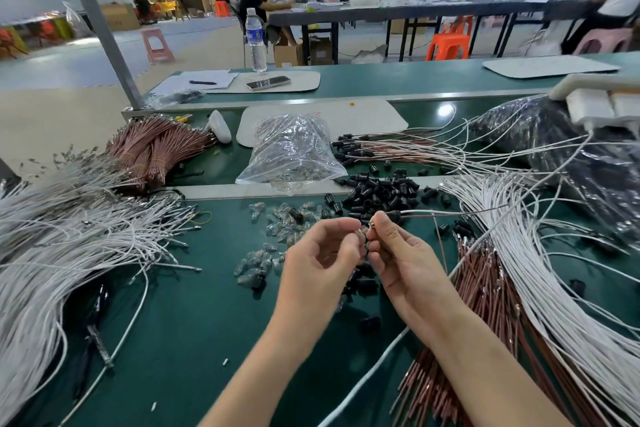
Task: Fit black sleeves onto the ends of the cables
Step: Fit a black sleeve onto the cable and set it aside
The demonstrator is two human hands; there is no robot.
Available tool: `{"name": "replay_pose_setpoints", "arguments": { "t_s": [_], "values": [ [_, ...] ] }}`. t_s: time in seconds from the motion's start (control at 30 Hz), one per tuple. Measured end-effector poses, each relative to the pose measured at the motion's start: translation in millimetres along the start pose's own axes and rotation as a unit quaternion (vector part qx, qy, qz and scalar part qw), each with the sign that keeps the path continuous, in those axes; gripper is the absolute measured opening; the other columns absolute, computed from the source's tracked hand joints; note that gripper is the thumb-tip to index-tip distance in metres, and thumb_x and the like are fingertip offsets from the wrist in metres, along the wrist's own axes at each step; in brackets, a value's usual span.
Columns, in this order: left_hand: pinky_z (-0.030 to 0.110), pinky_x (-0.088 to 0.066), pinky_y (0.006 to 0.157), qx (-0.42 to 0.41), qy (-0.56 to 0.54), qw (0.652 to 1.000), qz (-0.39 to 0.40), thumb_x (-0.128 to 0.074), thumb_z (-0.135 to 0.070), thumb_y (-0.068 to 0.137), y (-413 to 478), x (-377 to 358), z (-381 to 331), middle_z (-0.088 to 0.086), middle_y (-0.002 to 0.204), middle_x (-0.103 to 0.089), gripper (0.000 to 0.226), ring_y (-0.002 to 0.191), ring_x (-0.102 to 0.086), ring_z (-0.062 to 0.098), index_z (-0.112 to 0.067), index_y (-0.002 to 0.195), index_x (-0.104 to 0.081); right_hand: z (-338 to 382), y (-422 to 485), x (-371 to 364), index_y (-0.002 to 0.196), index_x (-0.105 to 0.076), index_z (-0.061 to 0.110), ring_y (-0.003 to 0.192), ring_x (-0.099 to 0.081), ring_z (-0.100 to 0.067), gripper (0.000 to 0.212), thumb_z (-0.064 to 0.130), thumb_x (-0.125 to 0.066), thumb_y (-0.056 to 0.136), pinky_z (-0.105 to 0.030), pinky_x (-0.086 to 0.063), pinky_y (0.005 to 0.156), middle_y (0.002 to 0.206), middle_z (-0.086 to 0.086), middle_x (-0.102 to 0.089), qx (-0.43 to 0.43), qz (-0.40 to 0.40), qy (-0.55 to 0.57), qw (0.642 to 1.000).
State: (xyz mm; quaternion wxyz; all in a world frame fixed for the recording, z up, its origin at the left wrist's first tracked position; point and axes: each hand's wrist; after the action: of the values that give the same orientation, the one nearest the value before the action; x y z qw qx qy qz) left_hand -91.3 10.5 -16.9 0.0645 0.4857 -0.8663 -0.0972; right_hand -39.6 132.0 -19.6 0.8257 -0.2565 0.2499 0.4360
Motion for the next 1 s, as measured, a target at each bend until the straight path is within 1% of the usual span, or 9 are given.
{"name": "replay_pose_setpoints", "arguments": {
  "t_s": [0.17, 0.37, 0.47, 0.57, 0.67, 0.8, 1.0],
  "values": [
    [0.017, -0.055, 0.08, -0.011, -0.023, 0.999, -0.029, -0.064, -0.01, 0.098, -0.3, -1.1, 5.2, -0.005, 0.095, -0.078, 0.019, 0.091, -0.075, 0.012, -0.027, 0.101, -0.073, -2.5, -1.8, -5.1, 0.082, -0.073, 0.004, 0.056, -0.062, -0.005, 0.021, 0.025, -0.073, 0.077, -0.012, -0.054, 0.054, 0.071, -0.004, -0.068, -0.007, 0.007, -0.001, 1.0],
    [0.015, -0.055, 0.079, -0.025, -0.017, 0.999, -0.023, -0.066, -0.011, 0.097, -0.4, -2.4, 7.5, -0.007, 0.094, -0.078, 0.02, 0.09, -0.074, 0.009, -0.03, 0.102, -0.073, -3.0, -2.9, -3.5, 0.082, -0.075, 0.005, 0.057, -0.063, -0.005, 0.018, 0.023, -0.072, 0.081, -0.012, -0.054, 0.054, 0.071, -0.004, -0.069, -0.006, 0.002, 0.009, 1.0],
    [0.017, -0.055, 0.081, -0.035, -0.008, 0.999, -0.017, -0.066, -0.011, 0.097, -0.6, -2.6, 9.0, -0.008, 0.096, -0.078, 0.022, 0.092, -0.074, 0.009, -0.031, 0.104, -0.073, -4.2, -2.3, -2.0, 0.085, -0.075, 0.004, 0.058, -0.064, -0.005, 0.021, 0.024, -0.074, 0.079, -0.012, -0.055, 0.054, 0.07, -0.004, -0.068, -0.006, -0.001, 0.018, 1.0],
    [0.018, -0.056, 0.082, -0.043, -0.011, 0.999, -0.016, -0.066, -0.011, 0.097, -0.1, -2.7, 9.7, -0.007, 0.098, -0.078, 0.023, 0.094, -0.074, 0.011, -0.032, 0.105, -0.073, -6.0, -1.5, -2.9, 0.079, -0.079, 0.007, 0.058, -0.064, -0.005, 0.019, 0.025, -0.075, 0.076, -0.013, -0.054, 0.054, 0.07, -0.004, -0.069, -0.004, -0.001, 0.033, 0.999],
    [0.017, -0.055, 0.082, -0.051, -0.009, 0.998, -0.024, -0.066, -0.011, 0.097, -0.2, -3.2, 10.2, -0.008, 0.098, -0.078, 0.023, 0.094, -0.074, 0.009, -0.03, 0.106, -0.073, -6.7, -1.5, -4.5, 0.072, -0.079, 0.008, 0.057, -0.065, -0.005, 0.019, 0.025, -0.074, 0.077, -0.012, -0.054, 0.053, 0.068, -0.003, -0.069, -0.004, -0.003, 0.051, 0.999],
    [0.017, -0.055, 0.082, -0.056, -0.004, 0.998, -0.021, -0.066, -0.009, 0.097, 0.2, -3.1, 11.0, -0.009, 0.099, -0.077, 0.023, 0.095, -0.074, 0.009, -0.028, 0.107, -0.073, -5.1, -2.5, -4.2, 0.071, -0.078, 0.007, 0.057, -0.065, -0.006, 0.021, 0.026, -0.074, 0.078, -0.012, -0.054, 0.053, 0.069, -0.004, -0.069, -0.008, 0.0, 0.056, 0.998],
    [0.016, -0.055, 0.081, -0.066, 0.013, 0.998, -0.023, -0.067, -0.01, 0.097, 0.0, -2.0, 12.1, -0.01, 0.097, -0.077, 0.023, 0.093, -0.074, 0.007, -0.03, 0.108, -0.073, -5.7, -3.0, -3.9, 0.073, -0.078, 0.007, 0.058, -0.065, -0.007, 0.02, 0.026, -0.075, 0.077, -0.013, -0.054, 0.053, 0.069, -0.004, -0.068, -0.006, -0.004, 0.043, 0.999]
  ]
}}
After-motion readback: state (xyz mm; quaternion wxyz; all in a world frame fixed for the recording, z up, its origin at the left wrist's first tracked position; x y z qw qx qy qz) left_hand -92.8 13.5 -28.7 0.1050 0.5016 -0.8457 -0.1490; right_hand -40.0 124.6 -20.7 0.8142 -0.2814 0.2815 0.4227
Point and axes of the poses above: each hand's wrist, its own y-axis towards the middle knuckle, its own x-axis out of the back of the hand, z = x × y
